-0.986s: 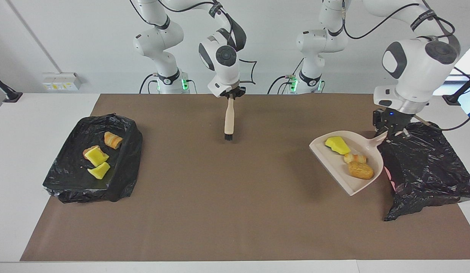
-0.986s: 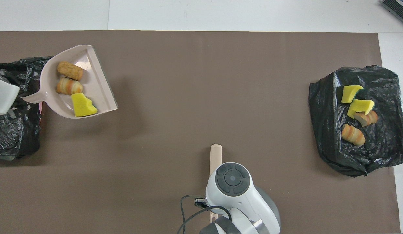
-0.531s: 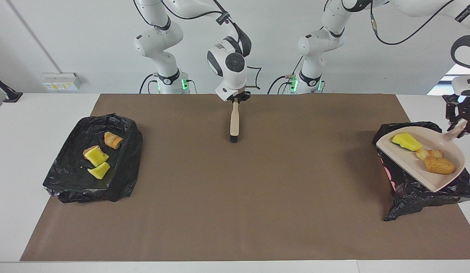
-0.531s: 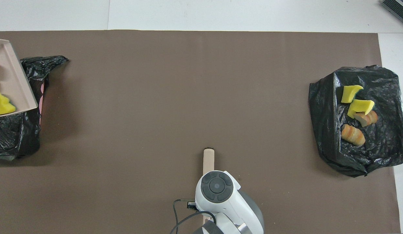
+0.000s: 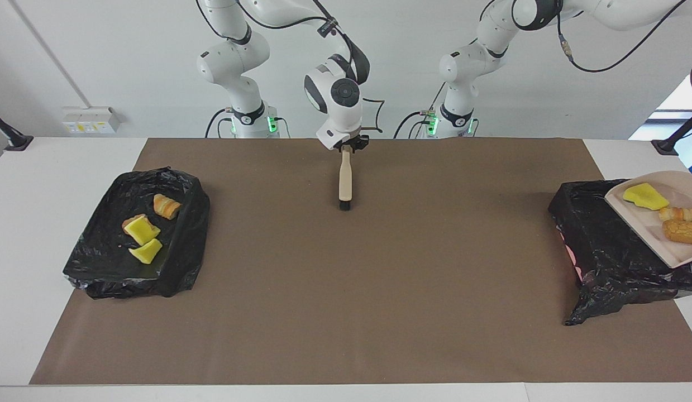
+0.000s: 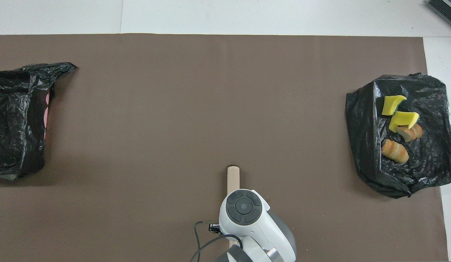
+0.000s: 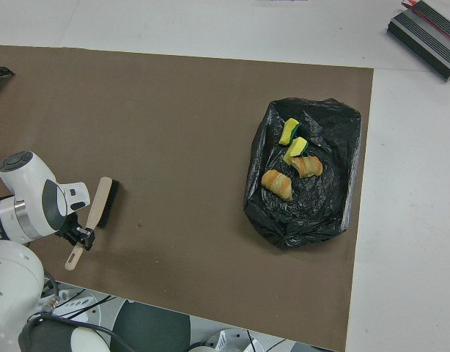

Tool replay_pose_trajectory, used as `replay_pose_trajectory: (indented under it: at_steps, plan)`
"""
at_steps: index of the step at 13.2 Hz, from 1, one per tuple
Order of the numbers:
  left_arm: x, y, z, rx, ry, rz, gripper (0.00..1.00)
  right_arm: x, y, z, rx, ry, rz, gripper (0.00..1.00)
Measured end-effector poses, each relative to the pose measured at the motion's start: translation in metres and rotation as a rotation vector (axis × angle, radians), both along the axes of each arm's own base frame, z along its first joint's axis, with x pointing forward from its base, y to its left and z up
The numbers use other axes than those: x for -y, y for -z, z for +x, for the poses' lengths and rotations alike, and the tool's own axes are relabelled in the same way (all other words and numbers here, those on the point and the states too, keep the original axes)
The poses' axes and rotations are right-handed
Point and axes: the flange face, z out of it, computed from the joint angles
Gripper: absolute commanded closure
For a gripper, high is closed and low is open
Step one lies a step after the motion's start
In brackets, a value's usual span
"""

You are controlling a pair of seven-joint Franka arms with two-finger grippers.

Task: Sweep and dump trash in bin
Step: 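Tip the dustpan to dump the pieces into the black bag, then set the brush down with the right gripper and withdraw it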

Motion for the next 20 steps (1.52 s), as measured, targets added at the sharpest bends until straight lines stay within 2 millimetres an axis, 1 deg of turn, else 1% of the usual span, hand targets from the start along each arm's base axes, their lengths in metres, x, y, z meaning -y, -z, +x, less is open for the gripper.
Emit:
replay_pose_trajectory:
  at_steps: [1,2,4,5,7,10,12,13,14,16,18,20]
  plan:
    - [0.002,0.002,0.002,-0.029,0.018,0.048,1.00,0.000,-0.006,0.009,0.015,0.010,0.011,0.00]
    - [0.005,0.008,0.005,-0.055,0.039,0.089,1.00,0.001,-0.016,0.023,0.038,0.028,0.026,0.00]
    - [0.007,0.021,0.008,-0.101,0.064,0.140,1.00,0.015,-0.040,0.060,0.104,0.067,0.046,0.00]
    - [0.006,0.024,0.008,-0.124,0.071,0.174,1.00,0.027,-0.054,0.082,0.149,0.082,0.043,0.00]
    - [0.007,0.020,0.010,-0.158,0.091,0.253,1.00,0.054,-0.077,0.118,0.221,0.123,0.037,0.00]
    - [0.012,0.010,0.012,-0.193,0.119,0.361,1.00,0.099,-0.100,0.159,0.301,0.129,0.020,0.00]
    - [0.018,-0.001,0.012,-0.212,0.128,0.422,1.00,0.121,-0.110,0.176,0.344,0.102,-0.006,0.00]
    - [0.027,-0.005,0.013,-0.221,0.128,0.467,1.00,0.132,-0.119,0.184,0.362,0.093,-0.020,0.00]
    - [0.041,-0.006,0.016,-0.215,0.127,0.507,1.00,0.142,-0.130,0.192,0.375,0.091,-0.026,0.00]
    - [0.074,0.000,0.017,-0.198,0.127,0.557,1.00,0.169,-0.157,0.208,0.381,0.075,-0.027,0.00]
    - [0.088,-0.001,0.015,-0.189,0.115,0.554,1.00,0.197,-0.186,0.218,0.381,0.066,-0.028,0.00]
    - [0.097,-0.008,0.011,-0.159,0.086,0.486,1.00,0.221,-0.214,0.220,0.404,0.085,-0.028,0.00]
